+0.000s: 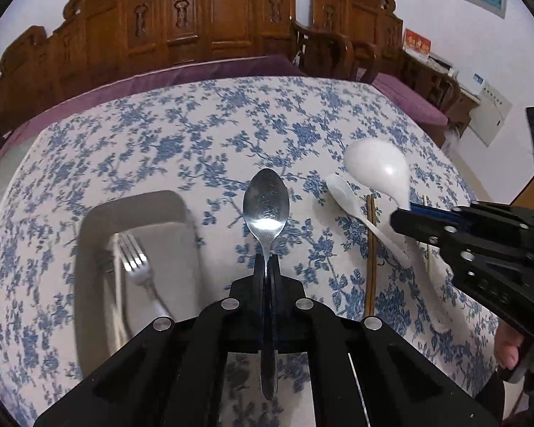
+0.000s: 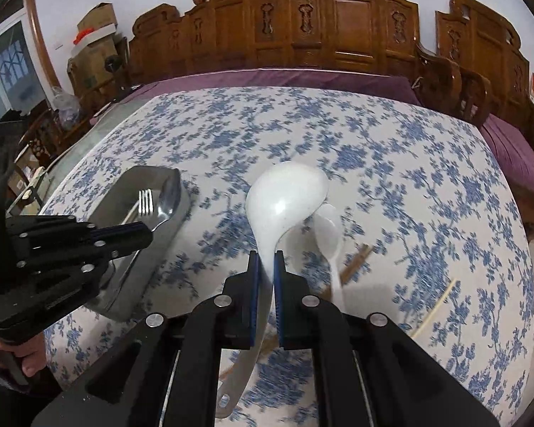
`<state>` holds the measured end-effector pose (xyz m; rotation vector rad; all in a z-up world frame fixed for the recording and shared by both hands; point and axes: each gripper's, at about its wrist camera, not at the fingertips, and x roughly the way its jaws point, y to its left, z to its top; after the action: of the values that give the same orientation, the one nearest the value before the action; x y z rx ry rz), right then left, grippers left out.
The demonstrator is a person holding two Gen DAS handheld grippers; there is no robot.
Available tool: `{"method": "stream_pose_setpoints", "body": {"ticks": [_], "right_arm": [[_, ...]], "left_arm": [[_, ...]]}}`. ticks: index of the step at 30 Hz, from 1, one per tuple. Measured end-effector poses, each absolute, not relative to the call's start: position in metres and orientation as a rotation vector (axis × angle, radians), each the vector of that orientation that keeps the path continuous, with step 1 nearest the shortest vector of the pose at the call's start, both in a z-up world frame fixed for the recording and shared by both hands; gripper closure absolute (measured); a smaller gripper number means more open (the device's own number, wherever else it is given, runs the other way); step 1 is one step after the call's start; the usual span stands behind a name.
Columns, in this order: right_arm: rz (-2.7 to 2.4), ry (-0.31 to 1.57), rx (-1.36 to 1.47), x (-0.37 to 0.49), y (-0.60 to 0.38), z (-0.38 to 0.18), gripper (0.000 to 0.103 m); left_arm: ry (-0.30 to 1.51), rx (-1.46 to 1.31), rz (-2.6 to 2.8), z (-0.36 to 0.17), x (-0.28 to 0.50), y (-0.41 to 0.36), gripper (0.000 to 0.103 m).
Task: Organize utensils
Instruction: 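Drop the steel spoon into the grey tray with the left tool while the right tool carries the ceramic spoon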
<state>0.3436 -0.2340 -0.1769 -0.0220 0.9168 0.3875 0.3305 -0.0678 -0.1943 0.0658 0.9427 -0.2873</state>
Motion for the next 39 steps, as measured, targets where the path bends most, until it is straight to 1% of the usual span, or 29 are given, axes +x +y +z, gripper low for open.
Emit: {"method": "stream_pose_setpoints", "body": {"ticks": [5,9,17,32,39], "right_arm": [[0.416,0.907,-0.037,0.344,-0.207,-0.171,0.093],[0.439,0.897,-0.044,0.344,-0.189,-0.166,0.093],[0.478,0.895,-0.067,0.347,-0.152,-0.165,0.093],[0.509,0.911,-0.106,0.349,-0.107,-0.173,0.093],[0.510,0.921,-0.103,0.349,-0.100,-0.174,0.093]], "left_arm": [[0.892,0.090,-0.258,-0.184,0.321,-0.044,0.101],[0.877,0.058,-0.247,-0.183,0.317,-0.021,0.101],[0.883,-0.038,-0.244,-0.195,0.316,0.019,0.101],[0.933,-0.069,-0.232,-0.221,0.330,0.051,0.101],[0.953,-0.069,-0.219,-0.229,0.335,0.055,0.101]]}}
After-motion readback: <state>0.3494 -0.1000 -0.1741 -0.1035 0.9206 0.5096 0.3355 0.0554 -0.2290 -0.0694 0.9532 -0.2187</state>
